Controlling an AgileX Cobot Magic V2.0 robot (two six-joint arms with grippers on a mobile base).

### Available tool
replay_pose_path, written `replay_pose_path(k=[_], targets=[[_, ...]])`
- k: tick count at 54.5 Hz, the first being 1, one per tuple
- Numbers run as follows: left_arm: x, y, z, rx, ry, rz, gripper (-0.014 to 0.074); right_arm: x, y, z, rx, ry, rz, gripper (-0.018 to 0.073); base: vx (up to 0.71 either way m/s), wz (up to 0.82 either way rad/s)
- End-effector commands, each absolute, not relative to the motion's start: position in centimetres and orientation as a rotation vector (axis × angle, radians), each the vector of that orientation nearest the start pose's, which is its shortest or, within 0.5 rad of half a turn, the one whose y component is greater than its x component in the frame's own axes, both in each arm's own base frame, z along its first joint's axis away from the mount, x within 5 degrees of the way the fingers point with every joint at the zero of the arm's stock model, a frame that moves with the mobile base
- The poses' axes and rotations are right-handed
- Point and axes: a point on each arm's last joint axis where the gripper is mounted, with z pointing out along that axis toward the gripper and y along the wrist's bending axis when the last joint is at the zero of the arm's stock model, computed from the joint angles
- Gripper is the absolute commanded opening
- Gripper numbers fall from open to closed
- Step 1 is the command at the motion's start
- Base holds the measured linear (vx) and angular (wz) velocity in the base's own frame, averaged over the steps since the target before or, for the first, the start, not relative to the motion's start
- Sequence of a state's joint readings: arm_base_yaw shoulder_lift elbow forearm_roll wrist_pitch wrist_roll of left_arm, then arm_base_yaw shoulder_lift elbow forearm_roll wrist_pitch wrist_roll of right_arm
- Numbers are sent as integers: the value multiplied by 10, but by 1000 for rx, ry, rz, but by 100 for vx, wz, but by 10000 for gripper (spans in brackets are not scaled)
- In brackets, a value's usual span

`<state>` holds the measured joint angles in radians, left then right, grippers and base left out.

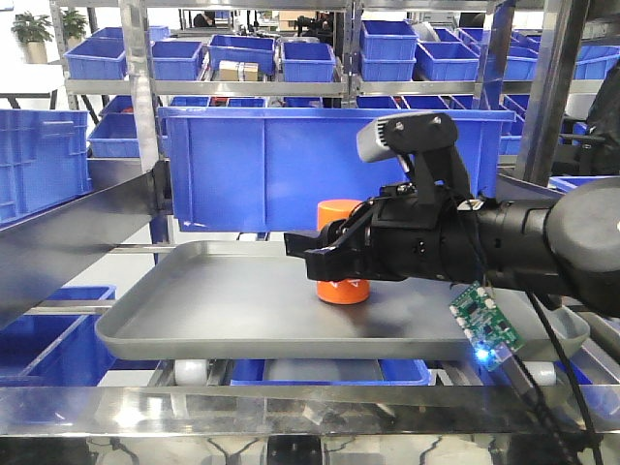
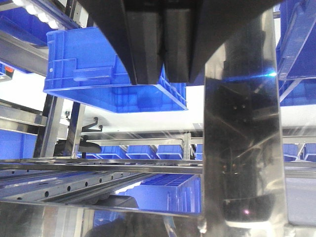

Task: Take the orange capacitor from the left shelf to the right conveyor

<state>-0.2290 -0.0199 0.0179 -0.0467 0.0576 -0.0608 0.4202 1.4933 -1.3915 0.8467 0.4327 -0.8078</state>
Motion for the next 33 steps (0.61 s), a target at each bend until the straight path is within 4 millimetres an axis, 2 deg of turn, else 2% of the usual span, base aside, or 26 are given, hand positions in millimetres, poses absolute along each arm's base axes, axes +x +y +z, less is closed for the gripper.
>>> replay_pose_path(k=[1,10,17,26,33], targets=[[51,-12,221,84,1428,-292,-6,287,157,445,-563,1650,564,-10,0,0],[51,-12,221,84,1428,-292,-6,250,138,478,-586,1555,493,-8,0,0],[51,-12,221,84,1428,-292,-6,204,113,504,-555,1535,455,-8,0,0],[51,-12,221,84,1428,-292,-6,152,74,514,-487,1635,291,-8,0,0],[51,-12,221,84,1428,-292,-6,116,45,499,-357,1681,202,-8,0,0]])
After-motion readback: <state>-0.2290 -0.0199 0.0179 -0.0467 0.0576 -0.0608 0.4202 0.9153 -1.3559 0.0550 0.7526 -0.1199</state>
